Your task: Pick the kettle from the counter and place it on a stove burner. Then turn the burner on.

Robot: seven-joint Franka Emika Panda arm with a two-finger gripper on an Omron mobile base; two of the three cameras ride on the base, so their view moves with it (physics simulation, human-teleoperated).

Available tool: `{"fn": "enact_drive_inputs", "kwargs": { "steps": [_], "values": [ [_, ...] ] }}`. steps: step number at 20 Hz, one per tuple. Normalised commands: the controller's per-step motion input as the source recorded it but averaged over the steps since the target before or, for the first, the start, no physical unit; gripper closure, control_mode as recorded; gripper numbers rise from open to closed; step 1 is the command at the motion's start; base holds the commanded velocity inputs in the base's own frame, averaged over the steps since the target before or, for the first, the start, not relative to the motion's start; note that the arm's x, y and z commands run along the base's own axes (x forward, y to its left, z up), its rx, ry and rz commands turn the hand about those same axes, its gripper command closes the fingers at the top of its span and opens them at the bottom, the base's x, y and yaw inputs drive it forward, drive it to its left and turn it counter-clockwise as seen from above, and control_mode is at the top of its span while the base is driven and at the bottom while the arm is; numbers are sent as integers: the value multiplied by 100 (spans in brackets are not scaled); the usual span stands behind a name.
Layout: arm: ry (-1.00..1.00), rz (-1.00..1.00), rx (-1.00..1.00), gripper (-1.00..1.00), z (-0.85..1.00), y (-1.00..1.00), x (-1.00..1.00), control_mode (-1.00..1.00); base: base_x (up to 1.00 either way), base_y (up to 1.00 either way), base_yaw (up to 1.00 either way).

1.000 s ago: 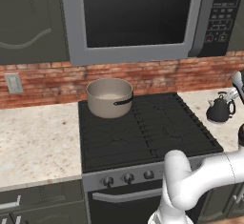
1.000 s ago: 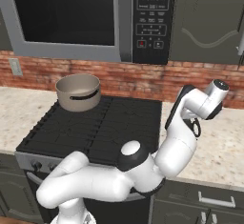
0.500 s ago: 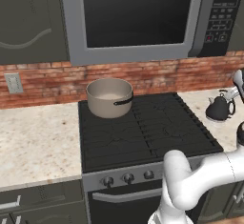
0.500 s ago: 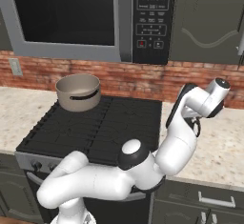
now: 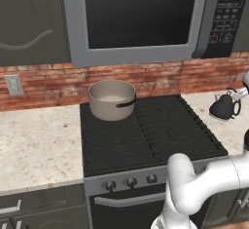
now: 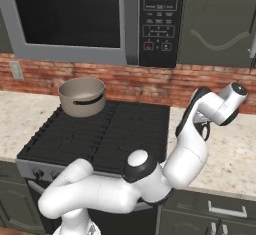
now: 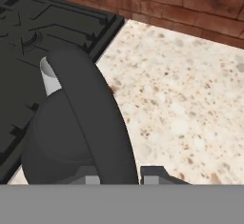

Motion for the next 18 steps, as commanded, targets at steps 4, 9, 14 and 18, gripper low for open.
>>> {"fn": "enact_drive_inputs", "kwargs": {
  "steps": [4,9,14,18],
  "values": [
    [0,9,0,100,30,20,-20,-100,0,0,0],
    [-2,10,-7,100,20,38,-29,-100,0,0,0],
    [-14,8,-18,100,0,60,-38,-100,0,0,0],
    [-22,5,-20,100,0,81,-35,-100,0,0,0]
  ]
}}
